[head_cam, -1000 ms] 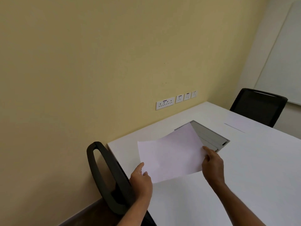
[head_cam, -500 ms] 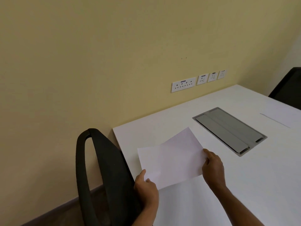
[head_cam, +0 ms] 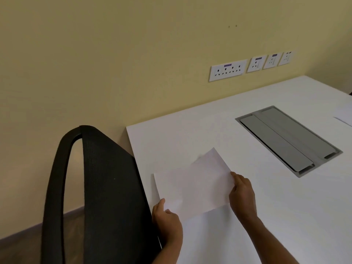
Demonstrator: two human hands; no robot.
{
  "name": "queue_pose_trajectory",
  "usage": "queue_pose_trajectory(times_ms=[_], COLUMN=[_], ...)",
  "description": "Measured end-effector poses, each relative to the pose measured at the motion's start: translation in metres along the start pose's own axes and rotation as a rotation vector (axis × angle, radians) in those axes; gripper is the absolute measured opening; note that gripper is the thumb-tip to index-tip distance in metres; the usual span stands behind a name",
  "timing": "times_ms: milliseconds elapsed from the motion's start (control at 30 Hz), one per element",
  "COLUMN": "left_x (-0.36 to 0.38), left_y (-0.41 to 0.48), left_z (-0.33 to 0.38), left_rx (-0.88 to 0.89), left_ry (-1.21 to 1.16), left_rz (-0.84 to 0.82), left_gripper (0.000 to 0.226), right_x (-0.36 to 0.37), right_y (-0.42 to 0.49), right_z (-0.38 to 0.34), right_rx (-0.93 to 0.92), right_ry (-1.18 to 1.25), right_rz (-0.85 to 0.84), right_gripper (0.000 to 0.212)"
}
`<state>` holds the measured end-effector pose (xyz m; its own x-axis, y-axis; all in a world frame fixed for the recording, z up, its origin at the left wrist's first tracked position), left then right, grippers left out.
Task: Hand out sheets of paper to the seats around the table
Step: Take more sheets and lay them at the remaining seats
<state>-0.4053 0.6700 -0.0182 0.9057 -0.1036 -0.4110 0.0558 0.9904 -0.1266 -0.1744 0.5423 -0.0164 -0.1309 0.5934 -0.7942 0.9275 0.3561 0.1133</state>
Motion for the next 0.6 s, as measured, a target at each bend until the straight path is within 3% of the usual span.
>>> queue_pose_trajectory(times_ms=[300, 600], left_x=[0.021, 0.038], left_y=[0.000, -0.001], left_z=[-0.026, -0.032], left_rx=[0.103, 0.354], left_ry=[0.200, 0.489], left_rz=[-0.090, -0.174], left_gripper=[0.048, 0.063], right_x=[0.026, 0.036], right_y=[0.003, 0.006], right_z=[0.015, 0.017], right_rx=[0.006, -0.129], right_ry=[-0.057, -0.210], right_rz=[-0.088, -0.173], right_gripper=[0.061, 0.067])
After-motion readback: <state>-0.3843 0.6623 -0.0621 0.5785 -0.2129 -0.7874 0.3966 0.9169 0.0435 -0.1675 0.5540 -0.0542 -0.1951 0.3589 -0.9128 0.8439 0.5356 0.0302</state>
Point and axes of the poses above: each hand's wrist, its own y-axis towards the middle knuckle, its own x-axis out of the palm, z = x × y, the point moved 5 cm from there along y, towards the middle knuckle, and after that the axes turned 7 degrees about x, right-handed, at the moved point
